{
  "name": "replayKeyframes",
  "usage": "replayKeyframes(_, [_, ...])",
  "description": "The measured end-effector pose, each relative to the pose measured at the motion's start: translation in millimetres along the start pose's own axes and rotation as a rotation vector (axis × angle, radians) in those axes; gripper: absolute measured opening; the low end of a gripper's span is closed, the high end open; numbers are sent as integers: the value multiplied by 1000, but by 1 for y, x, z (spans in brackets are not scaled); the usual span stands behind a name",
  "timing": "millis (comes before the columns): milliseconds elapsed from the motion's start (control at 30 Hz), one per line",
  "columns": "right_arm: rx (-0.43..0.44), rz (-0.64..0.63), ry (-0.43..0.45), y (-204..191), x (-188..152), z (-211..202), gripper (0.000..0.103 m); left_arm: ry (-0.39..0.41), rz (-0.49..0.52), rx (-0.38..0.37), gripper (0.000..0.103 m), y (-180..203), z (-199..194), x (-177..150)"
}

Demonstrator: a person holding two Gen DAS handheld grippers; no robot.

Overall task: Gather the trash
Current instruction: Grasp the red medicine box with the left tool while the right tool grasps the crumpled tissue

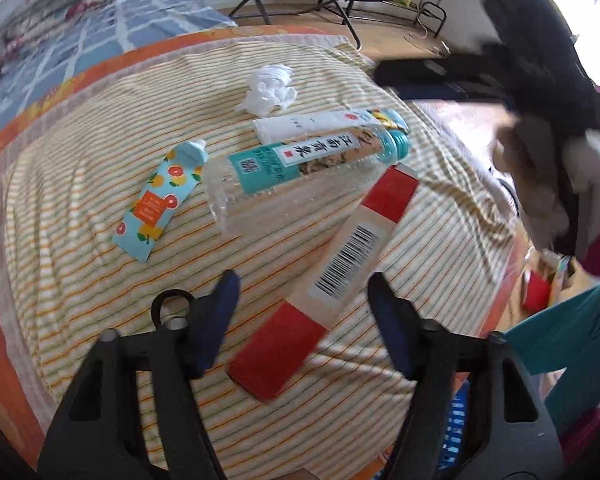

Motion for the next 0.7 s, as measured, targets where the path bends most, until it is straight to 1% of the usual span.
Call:
replayKeyframes(33, [-9,6,-3,2,5,6,85,3,7,3,56,2,1,-1])
replayKeyframes(100, [-18,16,-8,4,12,15,85,13,11,2,53,4,2,-1])
replayKeyframes(167, [-26,32,-18,7,21,27,85,27,17,-4,45,6,2,0])
replayKeyframes(267, [-37,73,-29,13,34,46,85,41,14,-10,39,5,1,2])
replayKeyframes(467, [-90,91,-68,19,51,87,84,57,30,-38,30,10,2,2])
replayKeyframes(567, [-117,93,-85,23,55,102,83,61,43,-41,29,13,4,1])
replayKeyframes(633, [-138,97,-102,27,58,113,79,65,47,-44,28,14,5,0])
replayKeyframes(667, [-140,98,-107,28,59,116,75,70,47,-44,28,14,5,0])
replayKeyframes(700, [-141,99,-116,29,59,120,67,72,45,-45,28,14,5,0])
Point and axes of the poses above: each gripper's, at about its wrist camera, not at the fingertips, and z roughly the way its jaws point, y to its right, x to its top, the point moved 10 cm from there along z, roughly the way its jaws point
